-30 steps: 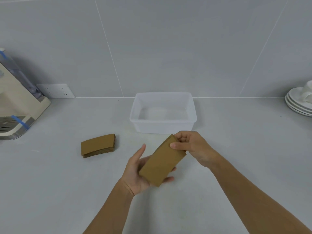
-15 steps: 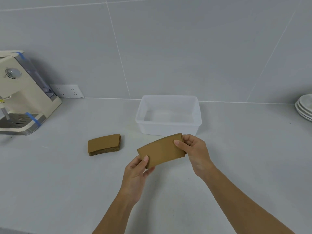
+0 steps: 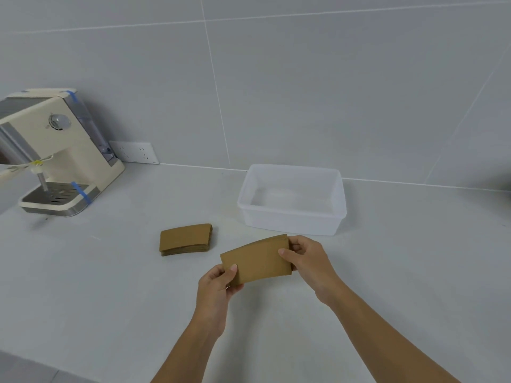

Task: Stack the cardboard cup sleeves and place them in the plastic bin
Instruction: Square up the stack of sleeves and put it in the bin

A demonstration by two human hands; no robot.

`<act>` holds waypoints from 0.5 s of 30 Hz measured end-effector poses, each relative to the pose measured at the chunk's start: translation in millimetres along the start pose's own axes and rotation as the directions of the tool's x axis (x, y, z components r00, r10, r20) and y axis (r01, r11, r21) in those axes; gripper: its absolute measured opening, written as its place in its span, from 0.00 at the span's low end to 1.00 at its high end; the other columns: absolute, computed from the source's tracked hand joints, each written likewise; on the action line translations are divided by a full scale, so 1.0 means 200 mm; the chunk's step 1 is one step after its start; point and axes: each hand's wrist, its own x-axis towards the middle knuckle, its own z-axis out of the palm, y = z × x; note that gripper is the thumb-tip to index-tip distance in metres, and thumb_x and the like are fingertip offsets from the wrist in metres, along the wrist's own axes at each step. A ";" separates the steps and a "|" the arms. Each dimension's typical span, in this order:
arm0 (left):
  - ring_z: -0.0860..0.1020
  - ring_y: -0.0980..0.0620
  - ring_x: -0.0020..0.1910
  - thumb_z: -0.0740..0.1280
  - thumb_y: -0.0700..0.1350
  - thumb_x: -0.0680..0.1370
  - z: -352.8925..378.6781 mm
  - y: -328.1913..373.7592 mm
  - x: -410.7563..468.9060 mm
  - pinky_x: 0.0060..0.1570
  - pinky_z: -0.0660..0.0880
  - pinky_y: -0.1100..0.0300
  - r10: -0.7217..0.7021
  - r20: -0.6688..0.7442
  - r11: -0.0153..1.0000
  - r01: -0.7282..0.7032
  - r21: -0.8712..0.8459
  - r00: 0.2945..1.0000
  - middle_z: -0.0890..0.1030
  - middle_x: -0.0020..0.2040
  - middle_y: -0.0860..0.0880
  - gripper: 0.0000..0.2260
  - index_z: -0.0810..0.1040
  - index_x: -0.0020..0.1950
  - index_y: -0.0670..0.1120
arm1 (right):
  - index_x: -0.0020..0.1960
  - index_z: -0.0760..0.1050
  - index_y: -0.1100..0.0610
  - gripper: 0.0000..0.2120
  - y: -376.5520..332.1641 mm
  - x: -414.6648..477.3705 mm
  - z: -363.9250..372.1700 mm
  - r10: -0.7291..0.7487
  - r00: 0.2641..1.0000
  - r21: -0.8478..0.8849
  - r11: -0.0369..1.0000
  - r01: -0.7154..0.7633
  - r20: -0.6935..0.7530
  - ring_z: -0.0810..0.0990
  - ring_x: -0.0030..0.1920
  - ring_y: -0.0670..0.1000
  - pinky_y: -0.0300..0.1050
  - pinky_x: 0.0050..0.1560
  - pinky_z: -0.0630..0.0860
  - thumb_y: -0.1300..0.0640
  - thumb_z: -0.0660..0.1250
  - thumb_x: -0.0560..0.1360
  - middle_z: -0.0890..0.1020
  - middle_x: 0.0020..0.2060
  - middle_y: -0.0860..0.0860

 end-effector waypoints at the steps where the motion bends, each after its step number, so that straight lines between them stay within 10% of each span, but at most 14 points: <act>1: 0.78 0.48 0.45 0.64 0.36 0.76 -0.01 0.01 0.00 0.43 0.75 0.57 0.003 -0.015 1.000 -0.003 0.000 1.000 0.81 0.45 0.44 0.05 0.79 0.42 0.40 | 0.47 0.78 0.52 0.06 0.00 0.01 0.01 -0.002 1.000 -0.007 1.000 0.002 0.012 0.80 0.44 0.49 0.44 0.44 0.78 0.60 0.67 0.72 0.82 0.45 0.52; 15: 0.77 0.49 0.43 0.64 0.36 0.75 -0.28 0.26 0.18 0.41 0.77 0.55 0.034 -0.195 0.999 -0.027 0.041 0.980 0.77 0.44 0.45 0.04 0.78 0.45 0.38 | 0.45 0.76 0.54 0.04 -0.11 0.22 0.40 0.043 0.996 -0.069 0.997 -0.037 0.084 0.80 0.44 0.51 0.48 0.46 0.78 0.60 0.68 0.71 0.81 0.44 0.53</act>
